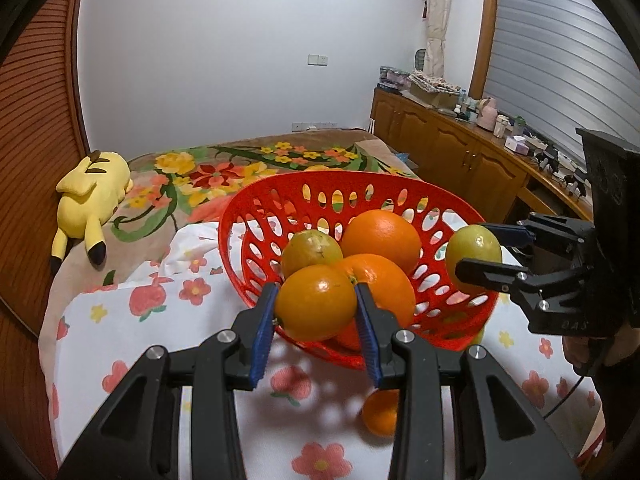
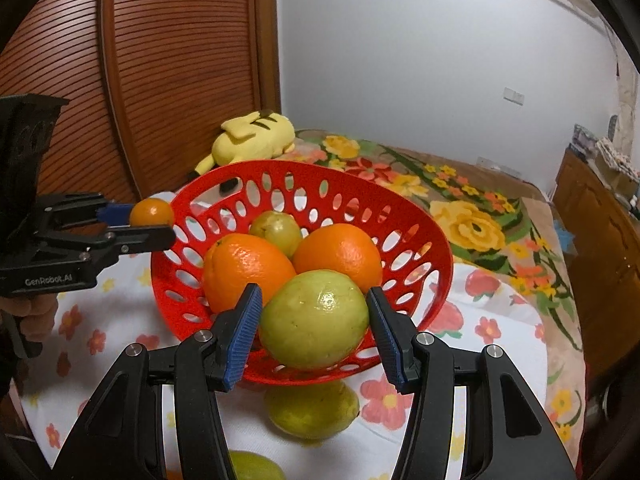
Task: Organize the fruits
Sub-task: 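Open right gripper to drop the pomelo in the basket while left gripper releases the orange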
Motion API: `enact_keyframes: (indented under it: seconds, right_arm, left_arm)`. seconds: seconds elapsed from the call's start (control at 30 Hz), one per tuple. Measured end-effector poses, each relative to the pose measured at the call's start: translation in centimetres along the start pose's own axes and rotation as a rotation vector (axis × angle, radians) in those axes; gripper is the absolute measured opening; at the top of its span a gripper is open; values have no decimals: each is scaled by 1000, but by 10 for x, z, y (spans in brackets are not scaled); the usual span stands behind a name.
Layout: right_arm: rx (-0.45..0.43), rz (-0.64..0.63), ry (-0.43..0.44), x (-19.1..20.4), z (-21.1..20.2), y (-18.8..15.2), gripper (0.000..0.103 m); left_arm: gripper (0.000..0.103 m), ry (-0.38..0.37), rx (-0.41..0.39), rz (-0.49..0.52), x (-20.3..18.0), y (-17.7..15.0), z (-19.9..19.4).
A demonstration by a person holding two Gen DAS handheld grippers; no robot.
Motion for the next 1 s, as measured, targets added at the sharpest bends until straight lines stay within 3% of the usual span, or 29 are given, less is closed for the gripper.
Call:
enact_keyframes:
  seconds: [0.37, 1.0]
  right_arm:
    - [25, 2, 16, -5, 15, -2, 55]
    - [-4, 18, 19, -6, 6, -1, 57]
  left_arm:
    - [36, -7, 15, 0, 2, 3, 19]
    - [36, 3, 15, 5, 2, 4, 23]
Point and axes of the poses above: each gripper's, at about its wrist camera, not at the fingertips, and z roughly the way its jaws point, x to its left, y to its top, the point moved 8 cm from there along z, roughly the way its jaws point, and after that the axes turned 3 degrees about y, right-handed, at the moved point
